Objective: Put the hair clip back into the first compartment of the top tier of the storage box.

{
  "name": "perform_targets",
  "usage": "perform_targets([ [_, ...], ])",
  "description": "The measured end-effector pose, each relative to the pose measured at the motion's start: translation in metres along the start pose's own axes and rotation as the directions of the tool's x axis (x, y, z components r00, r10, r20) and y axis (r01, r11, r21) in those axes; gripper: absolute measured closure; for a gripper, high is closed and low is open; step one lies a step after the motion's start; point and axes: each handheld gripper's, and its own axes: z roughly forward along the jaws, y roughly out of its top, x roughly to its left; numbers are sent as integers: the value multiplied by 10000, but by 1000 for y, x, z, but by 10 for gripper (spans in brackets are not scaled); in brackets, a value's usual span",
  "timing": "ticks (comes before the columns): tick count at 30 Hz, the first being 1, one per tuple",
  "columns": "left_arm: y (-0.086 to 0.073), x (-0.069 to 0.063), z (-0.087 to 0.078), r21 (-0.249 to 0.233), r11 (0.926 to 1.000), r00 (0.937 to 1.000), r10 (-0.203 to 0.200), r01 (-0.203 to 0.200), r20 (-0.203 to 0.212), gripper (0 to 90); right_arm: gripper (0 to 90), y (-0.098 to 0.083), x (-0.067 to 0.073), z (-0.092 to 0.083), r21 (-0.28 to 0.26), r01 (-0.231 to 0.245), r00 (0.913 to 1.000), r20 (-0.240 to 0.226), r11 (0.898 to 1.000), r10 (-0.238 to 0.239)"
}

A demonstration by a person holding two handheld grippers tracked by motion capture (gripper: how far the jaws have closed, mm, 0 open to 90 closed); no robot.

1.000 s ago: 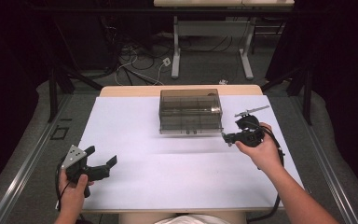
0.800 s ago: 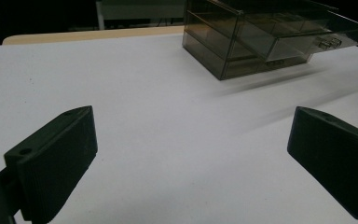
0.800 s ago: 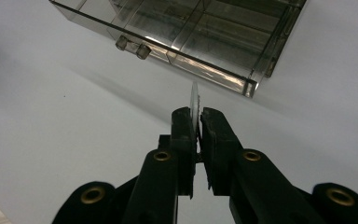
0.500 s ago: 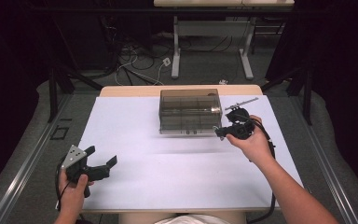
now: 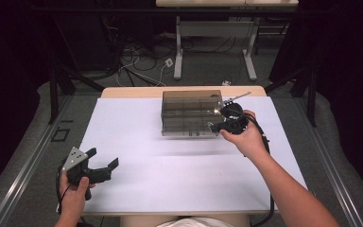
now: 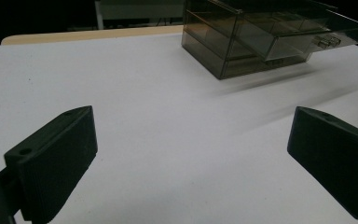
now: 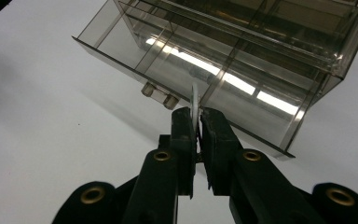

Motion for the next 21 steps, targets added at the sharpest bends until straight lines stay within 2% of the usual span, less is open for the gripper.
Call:
perform_targets([
  [21,0,0,-1,6,10000,10000,-11,11,29,17,836,28,26,26,151,285,9994,-220,9995,-282],
])
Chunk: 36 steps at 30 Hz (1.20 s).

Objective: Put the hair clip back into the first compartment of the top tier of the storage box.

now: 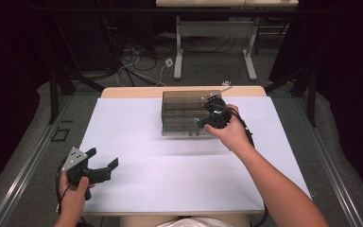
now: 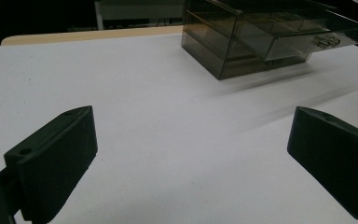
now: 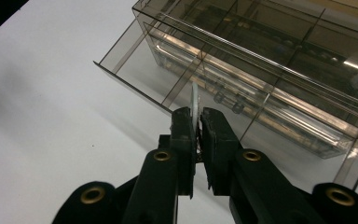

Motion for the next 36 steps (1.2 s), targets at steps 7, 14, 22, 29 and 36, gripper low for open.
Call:
perform_targets([
  [7,0,0,0,4,10000,10000,18,-18,7,17,836,7,6,7,60,116,9999,6,9999,-116],
  [14,0,0,0,7,10000,10000,9,-9,9,17,836,11,9,15,89,72,10000,25,9999,-73],
  [22,0,0,0,-19,10000,10000,-12,12,15,17,836,15,12,22,9,35,10000,-29,10000,-35],
  [29,0,0,0,-15,10000,10000,-20,20,17,17,836,17,13,26,-24,-79,10000,-55,10000,79],
  [36,0,0,0,-18,10000,10000,8,-8,6,17,836,19,13,32,-300,-48,10000,7,9995,48],
])
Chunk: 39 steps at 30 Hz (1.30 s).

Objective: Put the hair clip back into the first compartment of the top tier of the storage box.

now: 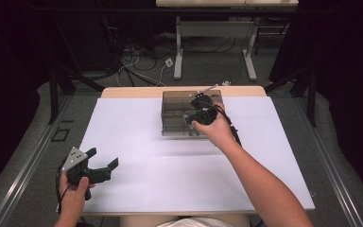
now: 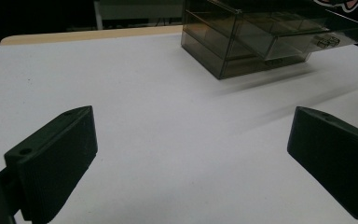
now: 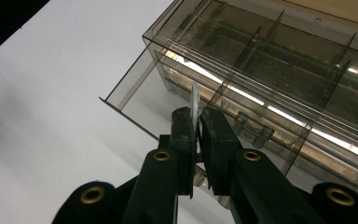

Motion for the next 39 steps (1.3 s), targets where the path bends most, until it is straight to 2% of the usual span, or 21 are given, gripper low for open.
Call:
perform_targets([
  [17,0,0,0,20,10000,10000,-39,39,22,17,836,3,7,12,-359,-37,10000,-20,9993,36],
  [22,0,0,0,33,10000,10000,-27,26,31,17,836,4,8,15,-353,12,10000,-25,9994,-13],
  [23,0,0,0,25,10000,10000,-42,42,31,17,836,5,8,13,-55,63,10000,-2,10000,-63],
  [24,0,0,0,38,10000,10000,-28,28,30,17,836,4,9,16,-337,52,10000,-33,9994,-53],
  [39,0,0,1,22,9999,9999,-119,119,48,19,836,5,13,24,-612,13,9999,-116,9981,-20],
])
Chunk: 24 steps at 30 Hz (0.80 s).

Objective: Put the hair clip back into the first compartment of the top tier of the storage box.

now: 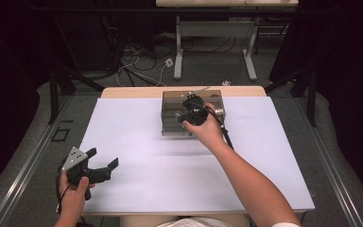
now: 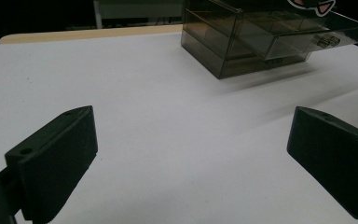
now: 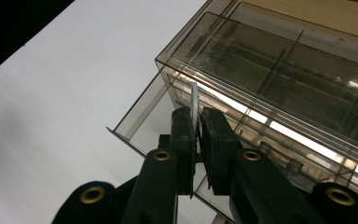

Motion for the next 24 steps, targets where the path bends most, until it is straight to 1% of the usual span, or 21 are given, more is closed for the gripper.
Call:
perform_targets([
  [5,0,0,0,-5,10000,10000,1,-1,4,19,836,1,3,4,92,47,10000,53,9999,-47],
  [14,0,0,0,-5,10000,10000,0,0,16,19,836,0,6,10,-36,7,10000,-68,10000,-7],
  [15,0,0,0,-16,10000,10000,-8,8,7,19,836,0,7,12,57,39,10000,-11,10000,-38],
  [24,0,0,0,-20,10000,10000,-23,23,0,19,836,0,7,16,54,47,9999,-90,10000,-46],
])
